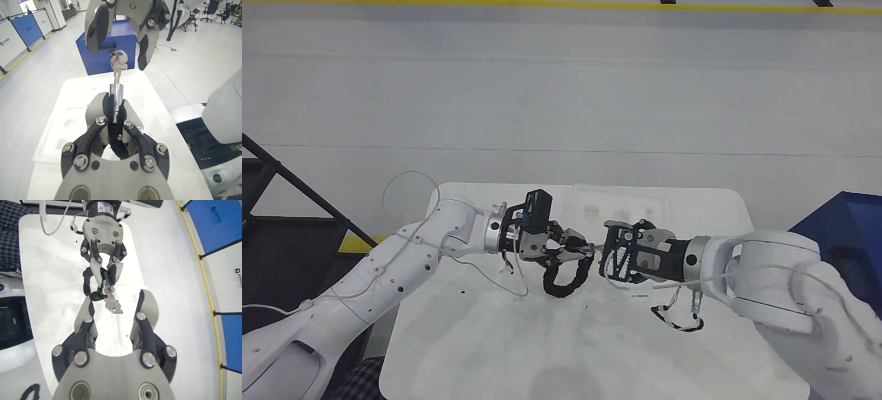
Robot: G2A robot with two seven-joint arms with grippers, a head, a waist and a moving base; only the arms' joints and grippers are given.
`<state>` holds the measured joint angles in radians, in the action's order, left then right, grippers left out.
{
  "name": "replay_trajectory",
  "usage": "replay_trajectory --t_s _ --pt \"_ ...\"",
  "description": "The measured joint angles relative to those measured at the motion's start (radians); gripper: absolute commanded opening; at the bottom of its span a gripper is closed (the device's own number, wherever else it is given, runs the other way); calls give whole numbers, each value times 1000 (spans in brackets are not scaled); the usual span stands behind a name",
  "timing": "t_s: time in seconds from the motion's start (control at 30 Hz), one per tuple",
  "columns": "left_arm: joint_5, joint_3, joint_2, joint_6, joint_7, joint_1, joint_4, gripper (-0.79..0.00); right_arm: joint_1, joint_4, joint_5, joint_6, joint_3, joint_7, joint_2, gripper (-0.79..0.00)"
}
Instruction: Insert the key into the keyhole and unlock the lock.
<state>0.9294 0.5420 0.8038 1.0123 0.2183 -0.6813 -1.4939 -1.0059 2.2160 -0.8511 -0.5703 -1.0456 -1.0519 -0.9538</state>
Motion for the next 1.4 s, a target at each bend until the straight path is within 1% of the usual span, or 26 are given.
replay_trajectory --t_s 0.03,0.07,0.13,0.2,0.23,0.3,0.33,0.6,0.87,0.9,0.97,1.17,1.4 --pt "-2 -5 0 0 1 3 0 -785 -1 3 -9 0 2 2 0 -449" --pt "-4 -8 -1 0 3 5 1 -785 -2 5 -14 -1 4 3 0 -517" --pt "-6 -14 -2 0 6 11 3 -785 -4 8 -22 -2 7 5 1 -508" --pt "-8 -20 -2 0 9 14 4 -785 -5 10 -25 -1 9 8 1 -539" --pt "-9 -23 -2 0 11 17 4 -785 -6 10 -25 -1 10 11 1 -606" --pt "-10 -27 -3 0 14 21 4 -785 -8 10 -21 -1 10 19 2 -770" --pt "-10 -30 -3 0 15 24 4 -785 -11 7 -14 1 9 25 2 -785" --pt "-3 -42 -3 0 32 33 6 -785 -25 -21 91 48 -13 54 3 -785" --pt "31 -36 0 0 58 31 4 -785 -12 -68 238 144 -8 28 -2 -785" --pt "35 -35 0 0 61 30 4 -785 -10 -73 251 157 -6 29 -4 -637" --pt "44 -32 1 0 65 28 5 -785 -3 -87 286 181 -4 26 -6 0" --pt "71 -25 4 0 65 20 15 -785 11 -110 347 192 -7 8 -6 0" --pt "103 -28 14 0 26 5 44 -785 -2 -122 401 197 -62 13 2 0"
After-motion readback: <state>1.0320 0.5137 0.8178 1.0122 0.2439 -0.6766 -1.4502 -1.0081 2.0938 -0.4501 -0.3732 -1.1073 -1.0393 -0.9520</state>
